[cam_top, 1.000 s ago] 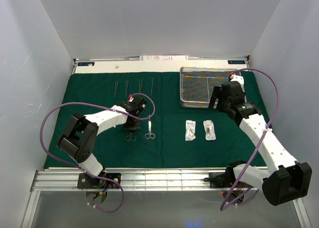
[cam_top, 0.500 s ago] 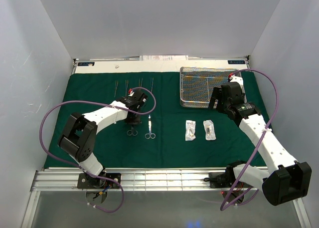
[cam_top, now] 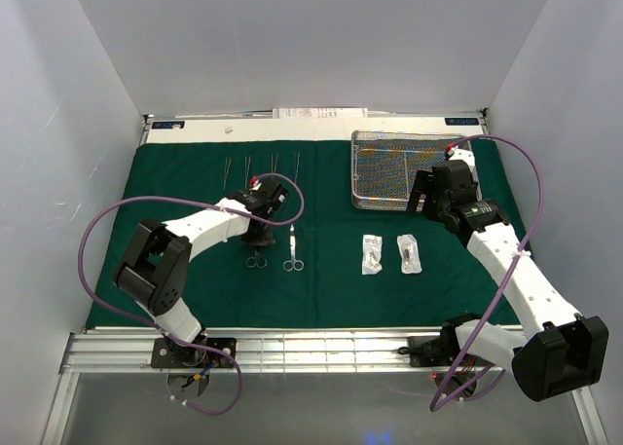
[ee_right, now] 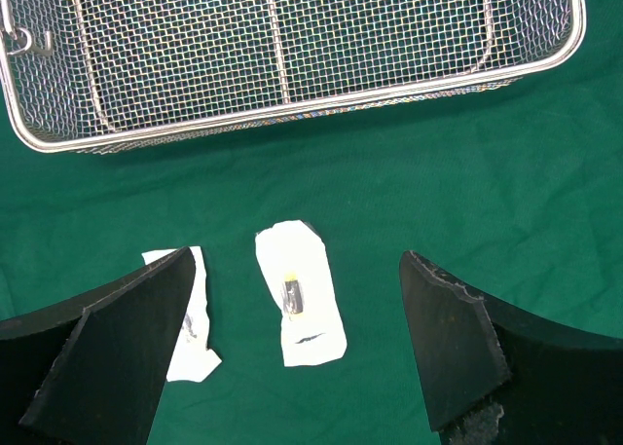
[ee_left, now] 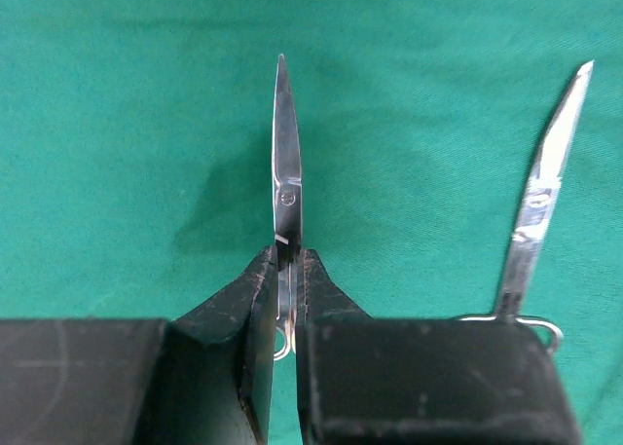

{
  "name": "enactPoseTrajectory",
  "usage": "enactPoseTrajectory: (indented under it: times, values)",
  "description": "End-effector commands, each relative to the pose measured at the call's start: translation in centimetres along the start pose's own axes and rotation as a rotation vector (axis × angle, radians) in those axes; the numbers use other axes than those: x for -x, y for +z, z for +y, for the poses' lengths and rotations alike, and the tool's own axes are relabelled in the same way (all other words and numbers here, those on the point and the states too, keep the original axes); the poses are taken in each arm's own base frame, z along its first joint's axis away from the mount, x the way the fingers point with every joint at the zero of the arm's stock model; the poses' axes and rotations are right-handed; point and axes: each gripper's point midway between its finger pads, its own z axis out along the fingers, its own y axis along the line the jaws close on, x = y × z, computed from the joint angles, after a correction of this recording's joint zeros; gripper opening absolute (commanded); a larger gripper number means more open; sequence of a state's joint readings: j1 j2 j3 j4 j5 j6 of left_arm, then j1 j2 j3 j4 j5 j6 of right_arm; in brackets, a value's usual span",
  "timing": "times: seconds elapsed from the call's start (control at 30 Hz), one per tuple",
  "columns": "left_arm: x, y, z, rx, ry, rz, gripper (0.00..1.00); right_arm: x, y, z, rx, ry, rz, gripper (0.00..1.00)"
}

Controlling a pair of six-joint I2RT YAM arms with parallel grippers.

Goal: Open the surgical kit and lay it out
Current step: Adjust the medical item in the surgical kit.

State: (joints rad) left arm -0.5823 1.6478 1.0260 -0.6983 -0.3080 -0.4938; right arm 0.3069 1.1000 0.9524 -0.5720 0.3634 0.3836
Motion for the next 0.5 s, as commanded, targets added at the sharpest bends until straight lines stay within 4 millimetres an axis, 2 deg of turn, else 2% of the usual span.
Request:
enactPoseTrajectory:
  times: [0.0, 0.47]
  values:
    - [-0.27, 0.38, 0.78, 0.022, 0.003, -0.008, 0.16, 1.01, 0.09, 0.20, 0.011, 0.004, -0.037, 0.91]
    - [-0.42, 1.14, 1.06, 0.013, 0.003, -0.012, 0.16, 0.99, 0.06, 0.18, 0.013, 0.003, -0.036, 0.91]
